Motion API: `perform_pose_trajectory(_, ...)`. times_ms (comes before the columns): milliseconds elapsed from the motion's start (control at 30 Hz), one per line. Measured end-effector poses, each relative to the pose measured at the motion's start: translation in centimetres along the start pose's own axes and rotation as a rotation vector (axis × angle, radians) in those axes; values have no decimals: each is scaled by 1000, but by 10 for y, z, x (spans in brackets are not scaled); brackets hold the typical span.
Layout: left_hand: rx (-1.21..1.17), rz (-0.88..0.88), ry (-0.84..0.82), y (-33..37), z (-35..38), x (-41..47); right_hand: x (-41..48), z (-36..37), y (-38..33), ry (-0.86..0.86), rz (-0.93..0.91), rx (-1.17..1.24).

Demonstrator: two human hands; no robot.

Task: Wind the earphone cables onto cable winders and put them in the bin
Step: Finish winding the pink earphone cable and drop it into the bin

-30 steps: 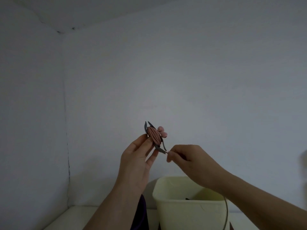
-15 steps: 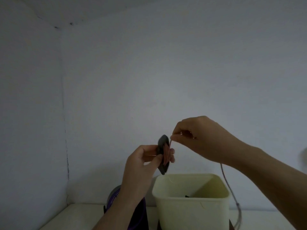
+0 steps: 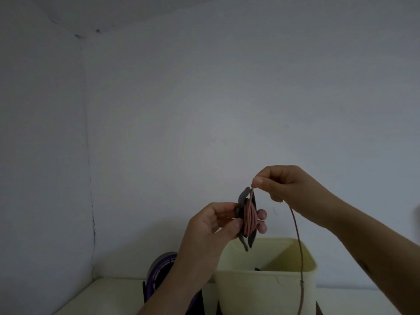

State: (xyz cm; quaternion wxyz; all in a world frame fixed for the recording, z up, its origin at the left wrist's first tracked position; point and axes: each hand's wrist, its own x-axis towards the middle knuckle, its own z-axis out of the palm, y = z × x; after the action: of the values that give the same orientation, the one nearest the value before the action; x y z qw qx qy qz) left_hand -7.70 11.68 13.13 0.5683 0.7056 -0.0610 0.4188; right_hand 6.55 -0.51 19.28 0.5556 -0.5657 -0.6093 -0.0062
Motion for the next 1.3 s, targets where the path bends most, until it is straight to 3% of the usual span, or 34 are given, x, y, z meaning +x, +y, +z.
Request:
perform_pose_trajectory(167,-30,7,-12,3,2,-2,1,5,8,-67,89,226)
perform_pose_trajectory(333,-106,6,-3,7,8,-2,-2,13,15,-431,176,655)
perform_pose_trajectory(400,-153,10,-11,9,10,-2,-4,23,17,-528,179,643)
perform_pose_trajectory(467,-215,5,0,10,10,-2,-3,34,26,-473,201,629)
perform_pose_trajectory(533,-294,-30,75,11,10,-1,-2,45,31,-295,242,619)
perform_pose_trajectory(600,-399,-62,147,10,8,2,-6,54,33,-139,304,510)
perform_pose_trajectory(667,-448,-47,154,12,6,4,-11,59,32,-99,292,250)
perform_pose_trajectory(833,-435,-71,210,9,-2,4,-19,57,24,-97,16,-408)
perform_pose_trajectory(1100,-329,-125,289,1,-3,3,-32,55,3,-181,28,-722)
perform_pose_trajectory(1300,-196,-130,306,3,-3,3,-37,51,-13,-214,-76,-982)
